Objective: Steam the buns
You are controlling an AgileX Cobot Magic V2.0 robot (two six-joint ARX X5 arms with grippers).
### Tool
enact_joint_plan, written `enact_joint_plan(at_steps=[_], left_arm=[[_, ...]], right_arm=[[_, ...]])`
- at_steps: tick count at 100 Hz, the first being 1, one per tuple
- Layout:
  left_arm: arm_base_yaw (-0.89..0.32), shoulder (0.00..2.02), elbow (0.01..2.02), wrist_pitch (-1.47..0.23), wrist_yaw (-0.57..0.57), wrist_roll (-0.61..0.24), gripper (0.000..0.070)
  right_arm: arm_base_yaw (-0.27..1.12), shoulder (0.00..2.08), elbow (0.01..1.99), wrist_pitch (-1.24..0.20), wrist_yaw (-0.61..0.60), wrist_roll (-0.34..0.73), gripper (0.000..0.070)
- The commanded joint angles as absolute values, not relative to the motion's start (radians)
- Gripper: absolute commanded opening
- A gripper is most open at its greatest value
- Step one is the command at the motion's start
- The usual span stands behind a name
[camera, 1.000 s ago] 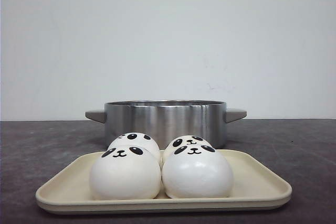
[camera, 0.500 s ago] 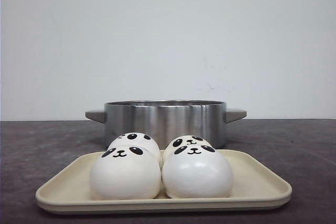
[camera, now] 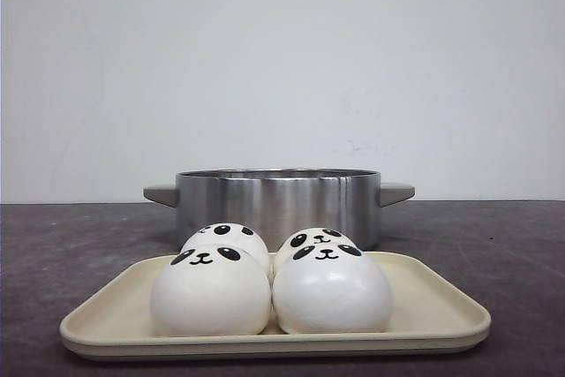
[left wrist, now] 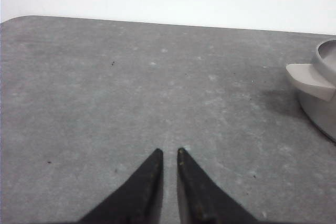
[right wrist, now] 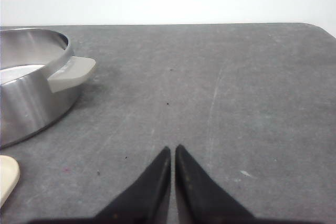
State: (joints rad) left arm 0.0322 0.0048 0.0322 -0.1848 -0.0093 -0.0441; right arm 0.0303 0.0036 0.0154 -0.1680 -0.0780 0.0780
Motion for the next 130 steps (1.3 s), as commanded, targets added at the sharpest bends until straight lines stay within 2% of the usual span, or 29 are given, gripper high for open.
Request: enact_joint_plan(at_steps=[1, 36, 65, 78, 88, 94, 100, 109, 122, 130], left_arm=[[0.031, 0.003, 0.014, -0.188, -0.008, -0.046, 0.0], [0.031, 0.003, 0.014, -0.186, -0.006, -0.049, 0.0], [0.031, 0.003, 0.03, -0.188, -0.003, -0.222, 0.0], [0.031, 0.003, 0.04, -0.181, -0.003, -0.299, 0.0], [0.031, 0.003, 0.045, -0.178, 0.005, -0.419, 0.0], [0.031, 0.003, 0.066, -0.187, 0.06, -0.472, 0.0], [0.031, 0.011, 0.111, -0.208, 0.133, -0.465, 0.0003], [0.031, 0.061, 0.216, -0.268, 0.227, -0.383, 0.0004], [0.02, 0.199, 0.419, -0.386, 0.229, -0.311, 0.0004], [-0.002, 0.3, 0.538, -0.406, 0.23, -0.278, 0.0003]], right_arm=[[0.028, 0.004, 0.012, -0.157, -0.078, 0.071, 0.0007], [0.028, 0.004, 0.012, -0.157, -0.078, 0.071, 0.0007], [0.028, 0.004, 0.012, -0.113, -0.077, 0.08, 0.0007], [0.031, 0.004, 0.013, -0.051, -0.094, 0.228, 0.0007], [0.03, 0.004, 0.014, 0.015, -0.112, 0.398, 0.0007], [0.03, 0.004, 0.014, 0.075, -0.112, 0.465, 0.0007], [0.03, 0.004, 0.025, 0.125, -0.139, 0.491, 0.0006], [0.03, 0.005, 0.096, 0.101, -0.188, 0.482, 0.0006], [0.031, 0.052, 0.271, -0.045, -0.202, 0.37, 0.0005], [0.03, 0.108, 0.369, -0.025, -0.263, 0.336, 0.0006]])
